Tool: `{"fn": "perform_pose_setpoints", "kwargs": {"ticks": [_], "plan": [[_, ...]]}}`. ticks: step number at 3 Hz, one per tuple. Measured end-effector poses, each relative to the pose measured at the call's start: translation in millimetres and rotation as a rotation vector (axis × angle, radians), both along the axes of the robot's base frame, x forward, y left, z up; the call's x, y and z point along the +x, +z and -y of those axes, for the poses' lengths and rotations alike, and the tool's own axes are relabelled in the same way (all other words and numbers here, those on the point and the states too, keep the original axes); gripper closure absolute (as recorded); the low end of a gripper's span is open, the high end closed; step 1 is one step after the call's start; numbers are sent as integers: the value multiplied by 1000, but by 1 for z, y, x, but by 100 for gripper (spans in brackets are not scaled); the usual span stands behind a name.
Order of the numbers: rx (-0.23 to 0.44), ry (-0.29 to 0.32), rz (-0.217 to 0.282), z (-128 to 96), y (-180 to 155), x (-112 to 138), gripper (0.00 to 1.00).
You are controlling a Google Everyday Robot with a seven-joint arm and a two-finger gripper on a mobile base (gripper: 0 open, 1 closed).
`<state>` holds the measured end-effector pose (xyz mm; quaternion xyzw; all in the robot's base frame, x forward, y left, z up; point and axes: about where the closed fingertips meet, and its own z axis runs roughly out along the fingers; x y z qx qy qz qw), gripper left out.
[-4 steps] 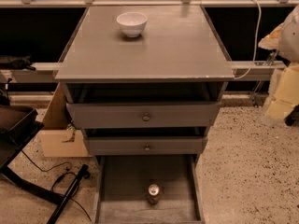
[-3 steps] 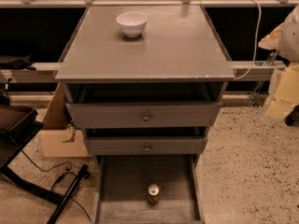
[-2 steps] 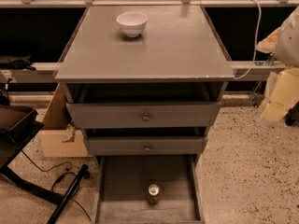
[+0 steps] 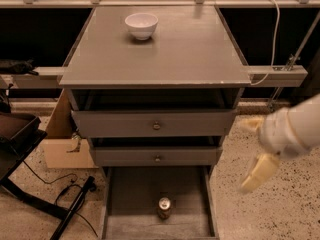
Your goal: Pick orange can from bottom drawer and place on counter
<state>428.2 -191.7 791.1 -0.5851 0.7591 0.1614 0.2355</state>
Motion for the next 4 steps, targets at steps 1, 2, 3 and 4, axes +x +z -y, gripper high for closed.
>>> {"fn": "perform_pose_setpoints", "kwargs": {"ticks": [1, 2, 3, 4], "plan": [[210, -12, 60, -16, -67, 6, 0], [363, -25, 143, -26, -119, 26, 0], [468, -27, 171, -29, -169, 46, 0], [552, -33, 147, -31, -220, 64, 0]]}}
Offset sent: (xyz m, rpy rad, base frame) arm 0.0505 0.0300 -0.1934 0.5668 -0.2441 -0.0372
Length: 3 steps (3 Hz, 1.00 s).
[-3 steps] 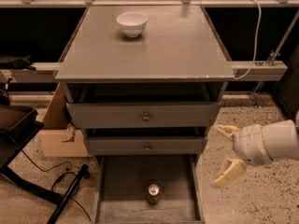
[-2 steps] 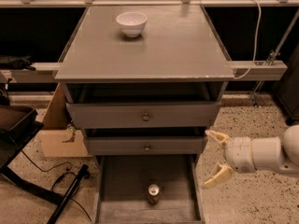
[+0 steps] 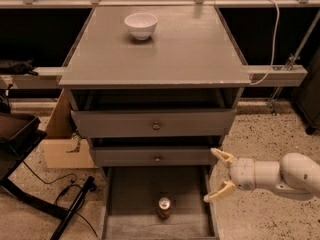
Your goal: Pick orange can from bottom drawer and place on counter
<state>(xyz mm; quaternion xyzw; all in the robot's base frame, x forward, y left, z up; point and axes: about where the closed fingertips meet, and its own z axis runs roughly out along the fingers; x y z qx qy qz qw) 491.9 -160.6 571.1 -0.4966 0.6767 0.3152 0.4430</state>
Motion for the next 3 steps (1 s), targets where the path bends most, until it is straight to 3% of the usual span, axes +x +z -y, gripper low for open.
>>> {"fn": "perform_pose_setpoints", "kwargs": {"ticks": [1, 3], "plan": [[0, 0, 0, 0, 0, 0, 0], [-103, 102, 46, 30, -110, 5, 0]]}}
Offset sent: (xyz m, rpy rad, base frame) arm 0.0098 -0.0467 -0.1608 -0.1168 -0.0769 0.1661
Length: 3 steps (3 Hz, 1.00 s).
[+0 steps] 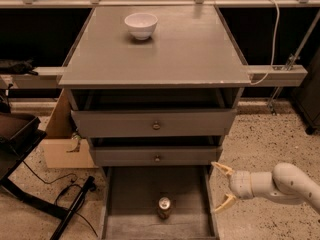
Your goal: Pick orange can from bottom drawer and place on counter
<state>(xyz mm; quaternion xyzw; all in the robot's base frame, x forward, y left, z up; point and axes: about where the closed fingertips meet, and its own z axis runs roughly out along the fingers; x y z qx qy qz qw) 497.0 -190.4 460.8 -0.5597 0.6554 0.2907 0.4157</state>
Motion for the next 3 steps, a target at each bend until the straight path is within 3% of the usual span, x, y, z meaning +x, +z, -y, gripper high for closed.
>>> {"fn": "perform_pose_setpoints", "kwargs": {"ticks": [1, 3], "plan": [[-95, -30, 30, 23, -70, 6, 0], [-77, -14, 17, 13, -89, 5, 0]]}}
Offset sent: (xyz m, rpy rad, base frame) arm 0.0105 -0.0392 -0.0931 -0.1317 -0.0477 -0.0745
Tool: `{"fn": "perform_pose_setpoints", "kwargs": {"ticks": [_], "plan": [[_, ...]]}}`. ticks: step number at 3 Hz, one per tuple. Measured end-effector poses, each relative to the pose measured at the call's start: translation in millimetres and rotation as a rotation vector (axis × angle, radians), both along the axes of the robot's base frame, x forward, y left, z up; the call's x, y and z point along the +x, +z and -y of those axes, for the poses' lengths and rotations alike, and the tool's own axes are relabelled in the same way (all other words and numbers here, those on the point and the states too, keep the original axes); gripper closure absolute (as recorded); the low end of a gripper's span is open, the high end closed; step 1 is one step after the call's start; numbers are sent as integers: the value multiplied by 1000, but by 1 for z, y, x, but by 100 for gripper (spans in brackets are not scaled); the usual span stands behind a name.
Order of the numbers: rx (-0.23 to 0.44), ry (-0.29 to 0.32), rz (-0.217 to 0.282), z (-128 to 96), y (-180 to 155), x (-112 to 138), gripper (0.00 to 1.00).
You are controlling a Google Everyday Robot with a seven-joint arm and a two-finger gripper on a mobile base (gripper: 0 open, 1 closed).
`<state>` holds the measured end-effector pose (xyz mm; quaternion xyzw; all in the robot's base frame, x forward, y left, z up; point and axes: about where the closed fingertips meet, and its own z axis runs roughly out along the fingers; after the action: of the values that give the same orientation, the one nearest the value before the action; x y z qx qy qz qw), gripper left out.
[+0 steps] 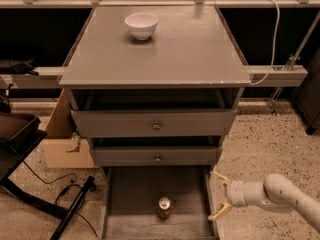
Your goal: Pick orange can from bottom drawer and place on counter
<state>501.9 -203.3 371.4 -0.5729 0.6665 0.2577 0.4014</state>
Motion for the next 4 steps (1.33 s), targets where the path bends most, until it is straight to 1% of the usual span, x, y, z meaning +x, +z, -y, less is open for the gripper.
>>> {"fn": "perform_pose_setpoints", "kwargs": {"ticks": [1, 2, 3, 4], "plan": [[61, 54, 11, -21, -35, -2, 0], [112, 140, -6, -58, -84, 2, 0], [132, 187, -35, -86, -109, 7, 0], [135, 218, -87, -117, -134, 9, 0]]}}
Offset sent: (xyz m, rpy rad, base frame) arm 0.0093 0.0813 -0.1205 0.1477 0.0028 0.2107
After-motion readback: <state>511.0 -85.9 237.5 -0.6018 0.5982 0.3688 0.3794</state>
